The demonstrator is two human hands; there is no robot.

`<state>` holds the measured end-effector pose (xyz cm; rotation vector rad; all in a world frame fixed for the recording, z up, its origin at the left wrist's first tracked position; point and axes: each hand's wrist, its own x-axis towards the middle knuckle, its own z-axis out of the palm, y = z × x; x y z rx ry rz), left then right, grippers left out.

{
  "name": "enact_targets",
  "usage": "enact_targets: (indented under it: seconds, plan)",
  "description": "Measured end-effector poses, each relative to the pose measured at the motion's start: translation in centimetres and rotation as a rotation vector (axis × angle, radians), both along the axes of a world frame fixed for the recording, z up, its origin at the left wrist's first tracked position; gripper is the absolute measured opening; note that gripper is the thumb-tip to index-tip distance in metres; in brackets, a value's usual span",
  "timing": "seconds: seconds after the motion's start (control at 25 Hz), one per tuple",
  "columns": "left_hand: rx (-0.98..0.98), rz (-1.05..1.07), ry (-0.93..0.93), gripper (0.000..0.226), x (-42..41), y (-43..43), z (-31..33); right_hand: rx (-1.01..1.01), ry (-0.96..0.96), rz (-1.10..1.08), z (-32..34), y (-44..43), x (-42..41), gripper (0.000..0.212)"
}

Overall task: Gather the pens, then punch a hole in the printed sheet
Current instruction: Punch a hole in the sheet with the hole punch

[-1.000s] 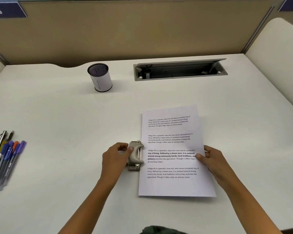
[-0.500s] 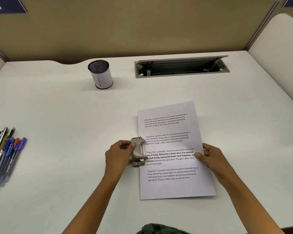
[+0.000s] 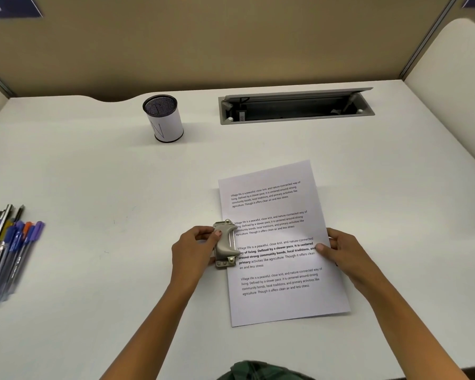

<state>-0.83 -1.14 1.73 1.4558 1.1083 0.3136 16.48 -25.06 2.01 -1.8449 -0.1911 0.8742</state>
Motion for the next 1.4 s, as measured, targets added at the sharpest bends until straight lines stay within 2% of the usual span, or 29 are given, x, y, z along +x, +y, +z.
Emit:
enact_targets:
  seconds: [0.2,0.92,1.2,1.24,1.32,1.4]
  plan:
    - [0.003,0.008,0.006,0.009,0.0,-0.3,0.2,0.009,0.033,0.063,-0.1,-0.6,0.4,0.032]
    - [0.044,0.021,0.039,0.015,0.1,-0.6,0.5,0.033,0.024,0.003,-0.6,0.1,0.9,0.033]
    - [0.062,-0.046,0.094,0.016,0.1,-0.5,0.9,0.041,0.027,0.036,-0.3,0.1,1.1,0.032]
    - [0.094,-0.072,0.125,0.020,0.1,-0.4,1.1,0.040,0.027,0.042,-0.3,0.1,1.1,0.031]
    - [0.299,-0.102,0.235,0.029,0.5,-0.5,1.4,0.040,0.031,0.050,-0.3,0.0,1.1,0.031]
    - [0.459,-0.065,0.246,0.035,1.2,-0.3,1.6,0.043,0.041,0.052,-0.3,0.0,1.1,0.031]
